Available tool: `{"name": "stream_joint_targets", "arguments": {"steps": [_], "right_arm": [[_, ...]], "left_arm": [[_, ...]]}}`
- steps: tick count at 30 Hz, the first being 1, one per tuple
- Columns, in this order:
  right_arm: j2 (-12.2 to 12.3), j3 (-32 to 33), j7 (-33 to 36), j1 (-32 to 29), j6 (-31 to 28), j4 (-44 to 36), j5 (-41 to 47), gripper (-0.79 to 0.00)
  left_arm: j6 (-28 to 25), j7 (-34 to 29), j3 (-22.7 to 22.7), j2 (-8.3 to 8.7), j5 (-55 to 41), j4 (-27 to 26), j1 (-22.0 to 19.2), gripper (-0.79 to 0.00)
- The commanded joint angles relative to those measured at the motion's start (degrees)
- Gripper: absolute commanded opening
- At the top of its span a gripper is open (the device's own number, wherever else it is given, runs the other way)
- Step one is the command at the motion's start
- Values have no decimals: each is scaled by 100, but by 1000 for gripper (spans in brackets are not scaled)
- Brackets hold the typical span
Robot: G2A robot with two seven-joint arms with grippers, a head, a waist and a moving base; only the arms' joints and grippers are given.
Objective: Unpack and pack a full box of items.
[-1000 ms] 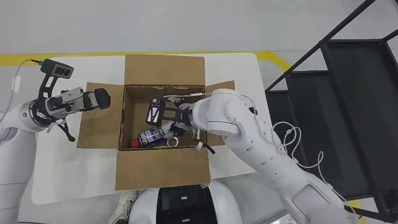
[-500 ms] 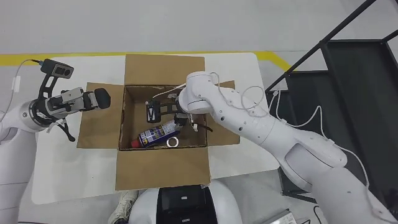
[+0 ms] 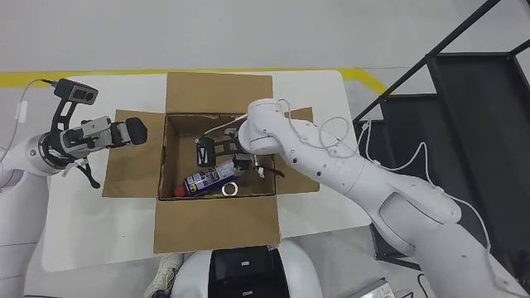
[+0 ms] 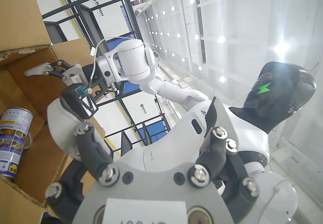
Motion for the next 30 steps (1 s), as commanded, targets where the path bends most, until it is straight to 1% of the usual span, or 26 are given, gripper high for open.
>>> {"name": "stream_joint_targets", "arguments": {"steps": [1, 6, 10, 17, 24, 30], "right_arm": [[-45, -118, -91, 73, -91, 146, 42, 0], [-218, -692, -303, 331, -303, 460, 130, 0], [-422, -1042, -464, 472, -446, 748, 172, 0], [-721, -1214, -1110, 490, -288, 1312, -238, 0], [-1028, -1328, -1189, 526, -254, 1952, -309, 0], [-1215, -1308, -1253, 630, -217, 2332, -343, 0]], "left_arm": [[0, 0, 0, 0, 0, 0, 0, 0], [0, 0, 0, 0, 0, 0, 0, 0], [0, 0, 0, 0, 0, 0, 0, 0], [0, 0, 0, 0, 0, 0, 0, 0], [0, 0, 0, 0, 0, 0, 0, 0], [0, 0, 0, 0, 0, 0, 0, 0]]}}
